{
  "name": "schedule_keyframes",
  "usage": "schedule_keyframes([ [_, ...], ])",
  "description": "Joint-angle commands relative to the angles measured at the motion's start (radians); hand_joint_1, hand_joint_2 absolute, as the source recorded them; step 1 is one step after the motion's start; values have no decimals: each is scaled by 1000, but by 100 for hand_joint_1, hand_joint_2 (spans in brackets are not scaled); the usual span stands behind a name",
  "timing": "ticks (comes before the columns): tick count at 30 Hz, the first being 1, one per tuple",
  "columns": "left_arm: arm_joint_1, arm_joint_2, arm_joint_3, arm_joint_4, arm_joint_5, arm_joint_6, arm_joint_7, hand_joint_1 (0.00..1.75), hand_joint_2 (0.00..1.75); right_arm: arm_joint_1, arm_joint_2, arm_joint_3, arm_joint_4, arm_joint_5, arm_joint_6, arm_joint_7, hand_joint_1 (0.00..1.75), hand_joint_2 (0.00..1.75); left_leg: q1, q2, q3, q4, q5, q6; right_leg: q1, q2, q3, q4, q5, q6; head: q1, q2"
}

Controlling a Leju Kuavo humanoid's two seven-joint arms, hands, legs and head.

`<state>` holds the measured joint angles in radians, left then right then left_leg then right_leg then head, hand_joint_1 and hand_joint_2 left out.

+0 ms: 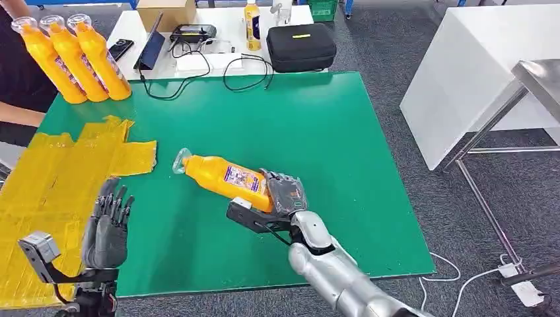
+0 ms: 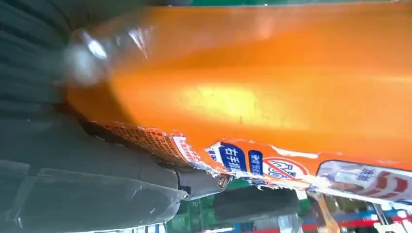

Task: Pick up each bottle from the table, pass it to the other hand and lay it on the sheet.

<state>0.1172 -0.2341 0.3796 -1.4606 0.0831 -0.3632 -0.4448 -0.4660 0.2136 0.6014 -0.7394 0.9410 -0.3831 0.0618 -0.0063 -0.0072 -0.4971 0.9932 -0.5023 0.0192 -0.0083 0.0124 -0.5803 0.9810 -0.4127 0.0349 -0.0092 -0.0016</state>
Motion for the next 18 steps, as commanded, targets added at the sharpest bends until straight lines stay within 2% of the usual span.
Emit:
schedule_keyframes([
  [1, 27, -104, -45, -74, 56, 12, 24, 0, 175, 83, 10, -178, -247, 66, 62, -18, 175, 175, 1, -1, 0, 0, 0, -1, 1, -3, 1, 0, -1, -1, 0, 0],
  [6, 43, -103, -109, -94, 88, -28, 27, 0, 175, 49, 42, -185, -195, 62, 55, -39, 175, 175, 1, 0, 2, 0, -1, -2, 1, -2, 2, 0, -1, -1, -1, 0],
  [18, 41, -101, -116, -89, 92, -27, 27, 0, 175, 42, 47, -185, -186, 60, 55, -41, 175, 175, 1, 1, 1, 0, 0, -1, 1, 0, 1, 1, 0, 0, 0, 0],
])
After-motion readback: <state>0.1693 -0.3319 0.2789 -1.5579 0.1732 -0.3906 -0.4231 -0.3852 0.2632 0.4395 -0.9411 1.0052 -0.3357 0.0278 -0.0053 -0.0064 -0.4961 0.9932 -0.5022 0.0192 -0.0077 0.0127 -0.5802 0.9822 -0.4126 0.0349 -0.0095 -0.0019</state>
